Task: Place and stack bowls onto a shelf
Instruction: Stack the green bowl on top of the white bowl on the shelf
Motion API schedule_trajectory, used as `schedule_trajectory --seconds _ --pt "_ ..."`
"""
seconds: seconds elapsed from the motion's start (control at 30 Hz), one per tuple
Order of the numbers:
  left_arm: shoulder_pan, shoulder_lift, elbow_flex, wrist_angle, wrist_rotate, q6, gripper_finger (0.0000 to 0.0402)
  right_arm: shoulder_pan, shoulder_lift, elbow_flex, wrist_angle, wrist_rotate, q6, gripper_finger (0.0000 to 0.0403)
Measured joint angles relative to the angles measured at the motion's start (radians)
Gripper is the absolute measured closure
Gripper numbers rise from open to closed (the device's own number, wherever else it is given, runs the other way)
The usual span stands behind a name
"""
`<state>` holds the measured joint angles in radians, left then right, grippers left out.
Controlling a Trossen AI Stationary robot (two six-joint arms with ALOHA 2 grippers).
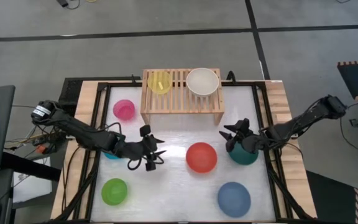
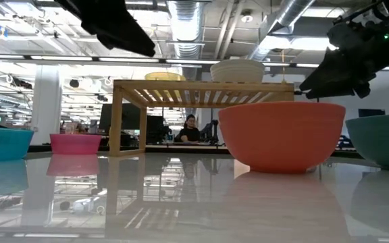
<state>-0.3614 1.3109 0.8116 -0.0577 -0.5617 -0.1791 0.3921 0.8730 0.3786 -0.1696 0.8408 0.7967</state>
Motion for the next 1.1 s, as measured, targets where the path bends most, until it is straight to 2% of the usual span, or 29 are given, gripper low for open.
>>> schedule_trajectory --seconds 0.13,0.23,0.43,0.63,0.73,0.9,1.0,1.1 --pt "0.029 0.008 0.000 0.056 0.005 -0.002 0.0230 0.025 0.000 0.000 -0.005 -0.003 0.000 0.0185" --pt "0.064 0.054 0.000 0.123 0.053 -0.005 0.0230 0.039 0.019 0.000 -0.008 -0.003 0.001 0.0185" --pt "0.125 0.224 0.000 0.396 0.173 0.080 0.0230 0.059 0.099 -0.001 -0.023 -0.005 0.036 0.0185" --pt "0.167 0.341 0.016 0.600 0.191 0.167 0.0230 0.089 0.186 -0.001 -0.026 -0.005 0.064 0.0185" --pt "0.200 0.379 0.040 0.604 0.211 0.185 0.0230 0.090 0.204 -0.001 -0.018 -0.001 0.065 0.0185" --pt "0.235 0.352 0.065 0.570 0.252 0.131 0.0230 0.043 0.184 0.003 0.028 0.007 0.049 0.0185" --pt "0.230 0.266 0.110 0.486 0.273 0.079 0.0230 -0.004 0.144 0.040 -0.021 -0.076 0.070 0.0185" --pt "0.217 0.149 0.171 0.310 0.274 0.014 0.0230 -0.055 0.104 0.098 -0.095 -0.182 0.122 0.0185"
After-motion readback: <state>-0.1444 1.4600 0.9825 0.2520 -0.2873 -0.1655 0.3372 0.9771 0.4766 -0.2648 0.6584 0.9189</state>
